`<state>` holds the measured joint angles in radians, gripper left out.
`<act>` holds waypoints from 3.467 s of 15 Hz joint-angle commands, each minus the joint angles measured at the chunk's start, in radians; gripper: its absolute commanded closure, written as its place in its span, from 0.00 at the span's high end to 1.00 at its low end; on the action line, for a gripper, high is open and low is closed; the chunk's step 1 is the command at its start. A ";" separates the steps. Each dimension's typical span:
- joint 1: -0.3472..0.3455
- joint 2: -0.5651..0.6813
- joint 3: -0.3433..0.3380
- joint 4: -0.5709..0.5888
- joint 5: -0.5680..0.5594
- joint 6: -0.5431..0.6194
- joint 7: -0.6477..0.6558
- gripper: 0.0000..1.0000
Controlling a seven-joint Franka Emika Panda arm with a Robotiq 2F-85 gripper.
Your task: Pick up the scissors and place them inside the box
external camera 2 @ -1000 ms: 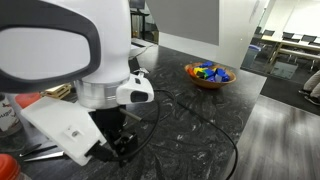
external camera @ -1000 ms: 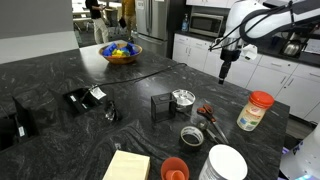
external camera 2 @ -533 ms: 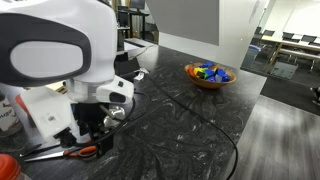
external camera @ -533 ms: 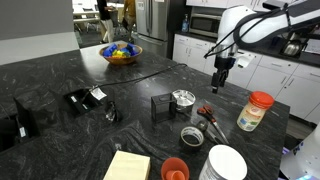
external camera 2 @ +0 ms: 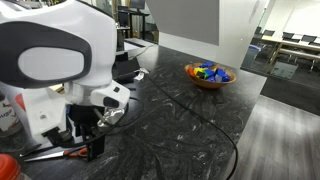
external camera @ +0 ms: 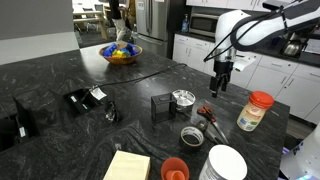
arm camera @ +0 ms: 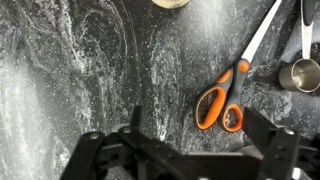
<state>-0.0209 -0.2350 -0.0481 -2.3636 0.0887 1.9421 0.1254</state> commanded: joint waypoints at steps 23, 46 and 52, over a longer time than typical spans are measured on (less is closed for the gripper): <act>-0.019 0.034 0.033 -0.043 0.177 0.051 0.425 1.00; -0.024 0.101 0.038 -0.101 0.098 0.173 0.559 1.00; -0.039 0.075 0.022 -0.110 0.116 0.170 0.563 1.00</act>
<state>-0.0509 -0.1317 -0.0293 -2.4497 0.2000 2.0928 0.6752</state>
